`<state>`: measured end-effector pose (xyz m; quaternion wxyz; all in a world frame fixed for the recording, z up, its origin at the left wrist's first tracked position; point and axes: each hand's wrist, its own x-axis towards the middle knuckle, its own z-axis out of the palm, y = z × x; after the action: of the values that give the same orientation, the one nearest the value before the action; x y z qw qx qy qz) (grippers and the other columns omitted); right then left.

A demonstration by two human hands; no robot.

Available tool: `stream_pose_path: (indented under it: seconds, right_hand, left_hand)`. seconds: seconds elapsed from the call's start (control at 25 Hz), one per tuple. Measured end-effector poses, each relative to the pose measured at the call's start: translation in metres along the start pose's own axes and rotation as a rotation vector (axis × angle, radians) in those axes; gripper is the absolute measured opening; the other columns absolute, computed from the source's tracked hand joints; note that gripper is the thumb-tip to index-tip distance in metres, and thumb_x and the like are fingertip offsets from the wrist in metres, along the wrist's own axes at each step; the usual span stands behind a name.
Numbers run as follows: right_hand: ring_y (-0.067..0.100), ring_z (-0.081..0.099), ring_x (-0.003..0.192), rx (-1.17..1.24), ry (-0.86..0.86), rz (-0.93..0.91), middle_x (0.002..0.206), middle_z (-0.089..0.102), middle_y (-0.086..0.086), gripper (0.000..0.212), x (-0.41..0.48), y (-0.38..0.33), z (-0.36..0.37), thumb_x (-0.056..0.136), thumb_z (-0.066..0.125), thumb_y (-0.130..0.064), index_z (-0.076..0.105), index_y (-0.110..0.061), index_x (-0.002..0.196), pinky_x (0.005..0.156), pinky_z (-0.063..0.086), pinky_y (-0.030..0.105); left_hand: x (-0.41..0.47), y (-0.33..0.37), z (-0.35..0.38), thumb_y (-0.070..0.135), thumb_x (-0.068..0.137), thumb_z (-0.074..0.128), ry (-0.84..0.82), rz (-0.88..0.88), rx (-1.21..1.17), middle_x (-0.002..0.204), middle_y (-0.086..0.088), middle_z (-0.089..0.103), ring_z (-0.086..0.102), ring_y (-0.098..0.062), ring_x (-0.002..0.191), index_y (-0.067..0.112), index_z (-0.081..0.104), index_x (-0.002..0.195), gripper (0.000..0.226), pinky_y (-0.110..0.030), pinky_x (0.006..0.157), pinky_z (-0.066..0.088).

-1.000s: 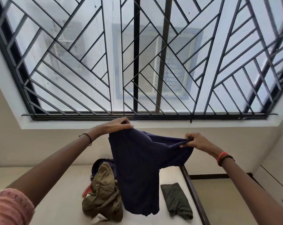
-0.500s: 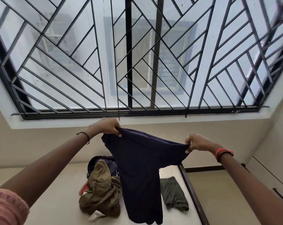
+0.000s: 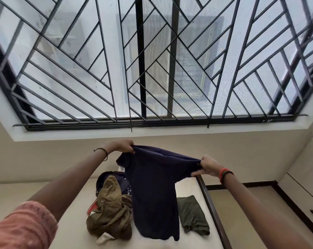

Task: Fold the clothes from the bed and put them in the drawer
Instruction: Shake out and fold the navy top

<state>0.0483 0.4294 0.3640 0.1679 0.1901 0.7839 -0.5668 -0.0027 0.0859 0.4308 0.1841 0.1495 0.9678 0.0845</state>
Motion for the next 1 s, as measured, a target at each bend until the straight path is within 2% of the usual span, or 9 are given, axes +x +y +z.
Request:
stream_pose_path:
  seconds: [0.12,0.24,0.32,0.48,0.6,0.72,0.76,0.88,1.0]
  right_hand:
    - [0.042,0.046,0.12,0.348,0.001,-0.012,0.137,0.038,0.024,0.037,0.031,-0.01,0.007,0.097,0.028,0.009,0.036,0.008,0.133,0.081,0.056,0.039]
    - [0.039,0.046,0.119,0.489,0.053,-0.065,0.138,0.042,0.027,0.038,0.059,-0.027,0.001,0.095,0.027,0.012,0.044,0.009,0.129,0.062,0.059,0.029]
    - [0.036,0.048,0.113,0.556,0.086,-0.105,0.136,0.043,0.028,0.037,0.069,-0.04,-0.006,0.094,0.025,0.014,0.048,0.008,0.123,0.074,0.057,0.035]
    - [0.034,0.051,0.106,0.599,0.153,-0.188,0.13,0.048,0.028,0.035,0.071,-0.045,-0.01,0.092,0.026,0.016,0.056,0.001,0.102,0.078,0.055,0.036]
    - [0.034,0.056,0.108,0.527,0.23,-0.19,0.12,0.055,0.024,0.04,0.065,-0.017,-0.003,0.087,0.029,0.02,0.057,0.004,0.111,0.083,0.056,0.034]
    - [0.027,0.058,0.1,0.404,0.323,-0.189,0.114,0.059,0.017,0.039,0.057,0.035,0.013,0.089,0.031,0.017,0.06,-0.004,0.107,0.067,0.056,0.019]
    - [0.025,0.058,0.1,0.369,0.323,-0.189,0.114,0.06,0.015,0.04,0.054,0.059,0.021,0.09,0.031,0.016,0.061,-0.007,0.105,0.071,0.056,0.02]
    - [0.023,0.058,0.105,0.163,0.313,-0.184,0.116,0.061,0.009,0.051,0.045,0.152,0.055,0.085,0.031,0.014,0.064,-0.019,0.106,0.095,0.049,0.036]
    - [0.025,0.057,0.107,-0.092,0.28,-0.162,0.118,0.062,0.012,0.056,0.016,0.251,0.092,0.079,0.033,0.018,0.064,-0.01,0.117,0.095,0.042,0.029]
  left_hand:
    - [0.026,0.006,-0.001,0.01,0.088,0.054,0.145,-0.063,0.002,0.084,-0.015,0.059,0.055,-0.028,0.08,-0.004,0.065,0.088,0.018,-0.027,0.063,0.036]
    - [0.05,0.008,-0.011,0.007,0.087,0.05,0.278,-0.079,-0.02,0.087,-0.02,0.06,0.06,-0.036,0.09,-0.002,0.062,0.078,0.017,-0.032,0.067,0.039]
    - [0.057,0.01,-0.018,0.005,0.085,0.048,0.353,-0.08,-0.035,0.081,-0.017,0.054,0.06,-0.039,0.089,0.003,0.054,0.068,0.018,-0.036,0.068,0.042]
    - [0.049,0.017,-0.019,0.005,0.085,0.045,0.513,-0.009,0.057,0.097,-0.015,0.051,0.055,-0.035,0.095,0.002,0.066,0.094,0.023,-0.043,0.082,0.045]
    - [0.031,0.019,0.007,0.002,0.085,0.045,0.542,0.109,0.05,0.092,-0.012,0.05,0.057,-0.035,0.088,0.01,0.068,0.11,0.035,-0.046,0.08,0.047]
    - [0.006,0.016,0.061,0.003,0.086,0.049,0.442,0.168,0.015,0.093,-0.011,0.051,0.057,-0.032,0.088,0.015,0.063,0.123,0.042,-0.042,0.08,0.048]
    - [-0.005,0.012,0.088,0.005,0.085,0.052,0.426,0.215,0.053,0.092,-0.011,0.052,0.057,-0.031,0.086,0.017,0.063,0.124,0.042,-0.038,0.076,0.05]
    - [-0.043,-0.011,0.19,0.011,0.073,0.065,0.426,0.421,0.273,0.079,-0.007,0.055,0.06,-0.026,0.067,0.017,0.07,0.11,0.038,-0.027,0.052,0.046]
    - [-0.082,-0.03,0.301,0.017,0.08,0.058,0.334,0.487,0.329,0.071,-0.004,0.053,0.056,-0.023,0.056,0.017,0.071,0.1,0.024,-0.026,0.043,0.032]
